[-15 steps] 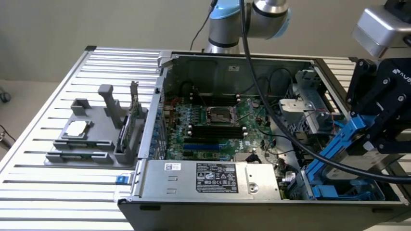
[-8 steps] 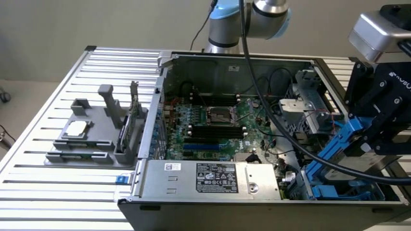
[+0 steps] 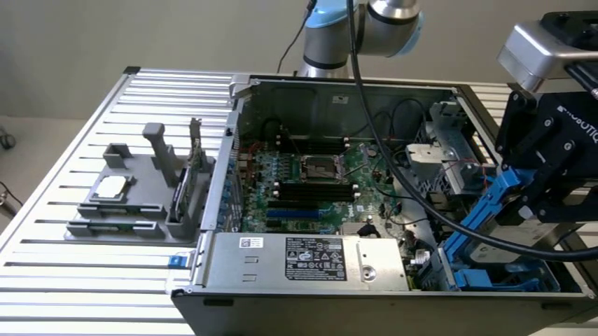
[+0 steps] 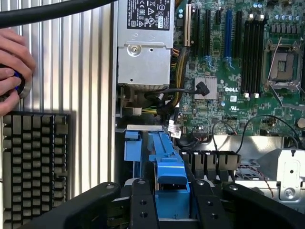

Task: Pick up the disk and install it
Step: 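Insert the disk into the insertion slot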

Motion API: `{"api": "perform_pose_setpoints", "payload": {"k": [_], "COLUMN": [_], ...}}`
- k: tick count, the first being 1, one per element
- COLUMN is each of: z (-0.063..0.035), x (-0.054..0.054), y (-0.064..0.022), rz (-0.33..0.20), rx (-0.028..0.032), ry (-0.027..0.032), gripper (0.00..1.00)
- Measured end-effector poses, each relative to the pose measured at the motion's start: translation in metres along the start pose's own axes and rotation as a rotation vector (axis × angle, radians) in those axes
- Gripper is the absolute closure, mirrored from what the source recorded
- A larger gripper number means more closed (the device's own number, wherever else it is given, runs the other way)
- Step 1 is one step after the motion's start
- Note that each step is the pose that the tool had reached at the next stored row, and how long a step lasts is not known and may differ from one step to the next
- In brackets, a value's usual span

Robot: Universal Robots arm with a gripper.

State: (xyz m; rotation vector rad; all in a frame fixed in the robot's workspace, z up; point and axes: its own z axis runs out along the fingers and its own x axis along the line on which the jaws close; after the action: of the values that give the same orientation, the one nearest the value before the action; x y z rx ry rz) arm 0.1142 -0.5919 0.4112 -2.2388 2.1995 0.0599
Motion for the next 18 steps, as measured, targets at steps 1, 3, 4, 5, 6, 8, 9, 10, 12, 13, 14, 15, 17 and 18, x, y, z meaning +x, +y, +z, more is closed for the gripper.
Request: {"api": "perform_pose_setpoints", "payload": {"k": [1, 3, 4, 5, 6, 8, 9, 10, 12, 13, 14, 15, 17, 18], "z": [0.0002, 0.0003, 0.0004, 0.0008, 0.0007, 0.0006, 0.0006, 0.0007, 0.0008, 0.0008, 0.0009, 0.0009, 0.0009, 0.0009], "x": [0.0, 0.0, -0.0001, -0.0002, -0.0001, -0.0001, 0.0, -0.0001, 0.0, 0.0, 0.0, 0.0, 0.0, -0.0001], "y": [0.0, 0.0, 0.0, -0.0001, -0.0001, -0.0001, 0.0, 0.0, 0.0, 0.0, 0.0, 0.0, -0.0001, -0.0004], "rz": [0.0, 0.0, 0.0, 0.0, 0.0, 0.0, 0.0, 0.0, 0.0, 0.0, 0.0, 0.0, 0.0, 0.0], "rx": [0.0002, 0.0002, 0.0003, 0.0005, 0.0003, 0.0002, 0.0002, 0.0002, 0.0002, 0.0002, 0.0002, 0.0002, 0.0003, 0.0002], "ry": [0.0001, 0.0002, -0.0001, -0.0012, -0.0002, 0.0002, 0.0004, 0.0002, 0.0003, 0.0002, 0.0001, 0.0001, 0.0, 0.0], "gripper": [0.67, 0.67, 0.67, 0.66, 0.66, 0.6, 0.6, 0.6, 0.6, 0.6, 0.6, 0.6, 0.62, 0.62]}}
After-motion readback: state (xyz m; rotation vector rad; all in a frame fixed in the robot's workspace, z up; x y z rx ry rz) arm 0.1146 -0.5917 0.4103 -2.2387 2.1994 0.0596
